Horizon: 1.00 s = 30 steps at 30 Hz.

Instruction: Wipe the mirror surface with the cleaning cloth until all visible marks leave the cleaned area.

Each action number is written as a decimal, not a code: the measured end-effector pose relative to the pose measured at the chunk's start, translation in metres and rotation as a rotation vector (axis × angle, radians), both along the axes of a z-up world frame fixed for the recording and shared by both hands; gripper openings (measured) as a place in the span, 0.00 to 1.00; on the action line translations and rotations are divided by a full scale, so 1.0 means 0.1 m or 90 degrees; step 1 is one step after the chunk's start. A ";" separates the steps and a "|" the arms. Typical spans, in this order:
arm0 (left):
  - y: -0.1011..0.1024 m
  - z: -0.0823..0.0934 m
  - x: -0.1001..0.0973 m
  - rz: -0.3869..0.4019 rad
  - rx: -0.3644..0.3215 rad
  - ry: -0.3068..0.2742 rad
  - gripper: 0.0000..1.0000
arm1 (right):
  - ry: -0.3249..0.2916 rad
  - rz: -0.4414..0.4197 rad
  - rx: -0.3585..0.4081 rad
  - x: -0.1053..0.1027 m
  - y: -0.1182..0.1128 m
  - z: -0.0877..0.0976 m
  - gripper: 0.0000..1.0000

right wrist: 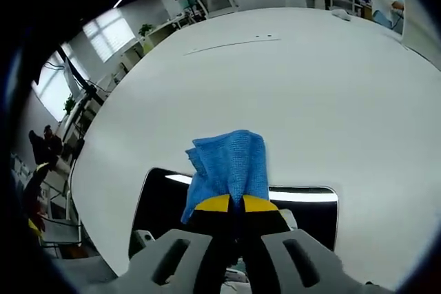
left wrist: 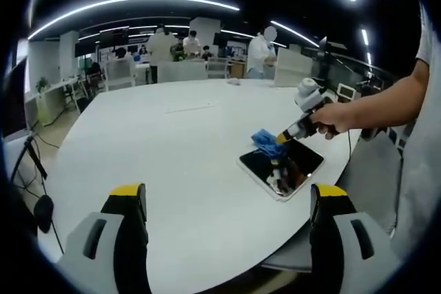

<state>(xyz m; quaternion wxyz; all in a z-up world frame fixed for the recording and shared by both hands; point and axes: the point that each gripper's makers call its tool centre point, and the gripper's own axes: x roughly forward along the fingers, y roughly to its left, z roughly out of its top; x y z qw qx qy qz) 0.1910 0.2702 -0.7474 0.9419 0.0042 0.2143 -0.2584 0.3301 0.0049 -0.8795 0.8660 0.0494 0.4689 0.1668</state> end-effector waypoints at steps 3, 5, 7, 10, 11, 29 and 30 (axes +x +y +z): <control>0.00 0.01 -0.01 0.003 -0.001 -0.001 0.99 | 0.000 0.000 0.001 0.02 -0.01 -0.01 0.00; -0.01 0.00 -0.02 0.004 -0.002 -0.002 0.99 | 0.000 -0.001 0.001 0.01 -0.01 -0.01 0.00; -0.01 -0.01 -0.02 0.004 -0.003 -0.002 0.99 | 0.000 -0.002 0.000 -0.02 -0.01 0.00 0.00; -0.02 -0.02 -0.02 0.002 -0.004 -0.004 0.99 | -0.001 -0.003 0.002 -0.08 0.00 0.02 0.00; -0.02 -0.02 -0.02 0.002 -0.004 -0.004 0.99 | -0.001 -0.003 0.002 -0.08 0.00 0.01 0.00; -0.04 -0.03 -0.07 0.010 -0.015 -0.008 0.99 | 0.001 -0.001 0.008 -0.23 -0.01 -0.07 0.00; -0.04 -0.04 -0.07 0.009 -0.015 -0.008 0.99 | 0.001 -0.001 0.009 -0.26 -0.01 -0.06 0.00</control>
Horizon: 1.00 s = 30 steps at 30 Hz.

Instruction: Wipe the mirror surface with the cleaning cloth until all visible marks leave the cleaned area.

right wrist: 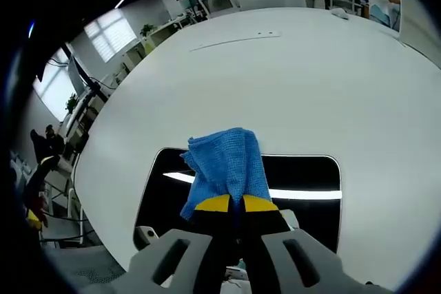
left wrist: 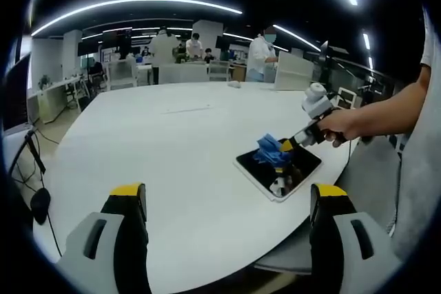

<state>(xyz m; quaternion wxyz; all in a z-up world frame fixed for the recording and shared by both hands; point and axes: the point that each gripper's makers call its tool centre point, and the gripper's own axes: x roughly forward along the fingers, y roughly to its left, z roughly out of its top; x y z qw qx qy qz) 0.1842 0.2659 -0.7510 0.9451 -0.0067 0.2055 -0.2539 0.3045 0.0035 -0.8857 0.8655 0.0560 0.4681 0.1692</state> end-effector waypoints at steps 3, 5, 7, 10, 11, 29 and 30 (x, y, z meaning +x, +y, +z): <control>0.00 -0.02 0.01 -0.003 -0.001 0.000 0.99 | 0.001 -0.001 0.003 -0.03 0.00 -0.01 0.00; -0.01 -0.01 0.01 -0.006 -0.001 -0.001 0.99 | 0.002 -0.001 0.005 -0.06 -0.01 -0.02 0.00; 0.00 -0.02 0.03 -0.007 -0.001 -0.002 0.99 | 0.001 0.000 0.005 -0.11 0.00 -0.01 0.00; -0.02 0.00 0.04 -0.010 -0.003 -0.004 0.99 | 0.001 0.000 0.007 -0.17 0.01 0.00 0.00; -0.03 0.00 0.05 -0.011 -0.002 -0.005 0.99 | 0.000 -0.001 0.007 -0.18 0.01 0.00 0.00; -0.08 0.03 0.10 -0.021 -0.004 -0.010 0.99 | 0.002 -0.001 0.018 -0.51 0.04 0.05 0.00; -0.09 0.03 0.09 -0.022 -0.003 -0.009 0.99 | 0.003 0.000 0.018 -0.51 0.04 0.05 0.00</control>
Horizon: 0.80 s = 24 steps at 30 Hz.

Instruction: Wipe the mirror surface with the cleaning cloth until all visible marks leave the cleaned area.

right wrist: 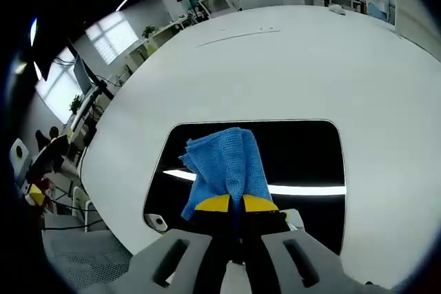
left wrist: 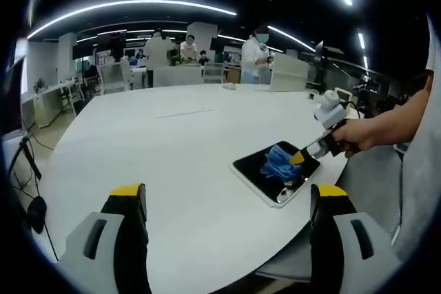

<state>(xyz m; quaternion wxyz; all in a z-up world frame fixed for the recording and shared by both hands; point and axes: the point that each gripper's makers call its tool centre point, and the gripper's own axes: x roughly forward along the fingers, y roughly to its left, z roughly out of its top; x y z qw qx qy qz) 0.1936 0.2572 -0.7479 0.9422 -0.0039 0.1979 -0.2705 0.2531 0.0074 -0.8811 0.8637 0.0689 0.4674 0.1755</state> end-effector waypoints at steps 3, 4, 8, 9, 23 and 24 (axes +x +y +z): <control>-0.02 0.00 -0.01 -0.002 0.001 0.001 0.99 | 0.002 0.001 0.002 -0.05 0.00 0.01 0.00; -0.02 0.00 -0.01 -0.003 0.001 0.001 0.99 | 0.001 0.002 0.002 -0.07 0.00 0.01 0.00; -0.03 0.01 -0.01 -0.005 0.003 0.001 0.99 | 0.003 0.004 0.004 -0.12 0.00 0.01 0.00; -0.03 0.01 -0.01 -0.006 0.004 0.001 0.99 | 0.003 0.004 0.005 -0.12 0.00 0.01 0.00; 0.00 -0.03 0.04 -0.008 0.004 0.004 0.99 | 0.003 0.011 0.006 -0.21 -0.01 0.01 0.00; 0.00 -0.03 0.05 -0.008 0.003 0.004 0.99 | 0.005 0.010 0.006 -0.22 -0.01 0.01 0.00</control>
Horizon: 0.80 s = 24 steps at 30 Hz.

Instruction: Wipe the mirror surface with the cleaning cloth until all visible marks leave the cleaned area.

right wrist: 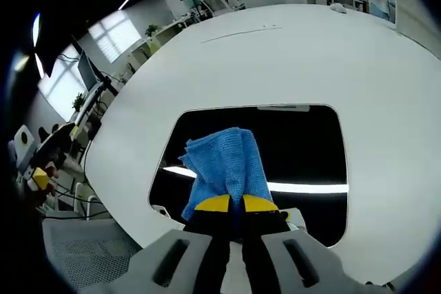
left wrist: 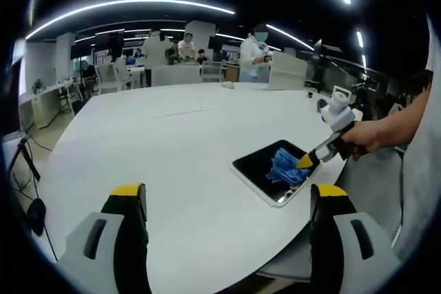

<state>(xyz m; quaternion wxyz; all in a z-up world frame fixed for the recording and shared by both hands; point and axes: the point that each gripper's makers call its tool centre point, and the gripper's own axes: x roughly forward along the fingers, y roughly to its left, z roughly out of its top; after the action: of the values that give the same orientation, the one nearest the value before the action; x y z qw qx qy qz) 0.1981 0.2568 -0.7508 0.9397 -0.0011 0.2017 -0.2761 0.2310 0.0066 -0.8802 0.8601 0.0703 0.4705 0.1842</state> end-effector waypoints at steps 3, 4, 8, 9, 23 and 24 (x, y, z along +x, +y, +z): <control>0.00 -0.01 0.00 -0.001 -0.001 0.001 0.99 | 0.000 -0.001 0.002 -0.02 0.00 0.00 0.00; 0.00 -0.02 0.00 -0.002 0.000 0.002 0.99 | 0.000 -0.002 0.003 -0.03 0.00 0.00 0.00; 0.01 -0.03 0.01 -0.002 -0.001 0.004 0.99 | 0.005 -0.006 0.007 -0.06 0.00 0.00 0.00; 0.01 -0.02 0.02 -0.001 -0.002 0.004 0.99 | 0.007 -0.006 0.008 -0.07 0.00 0.00 0.00; -0.02 -0.02 0.03 -0.014 -0.003 0.006 0.99 | 0.020 -0.012 0.010 -0.20 0.00 -0.01 0.00; -0.02 -0.01 0.03 -0.015 -0.003 0.006 0.99 | 0.021 -0.014 0.012 -0.22 0.00 -0.01 0.00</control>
<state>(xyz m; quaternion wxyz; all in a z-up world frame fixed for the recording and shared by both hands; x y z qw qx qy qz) 0.2015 0.2551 -0.7522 0.9354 -0.0021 0.2056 -0.2876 0.2092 0.0064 -0.8813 0.8533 0.0868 0.4823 0.1779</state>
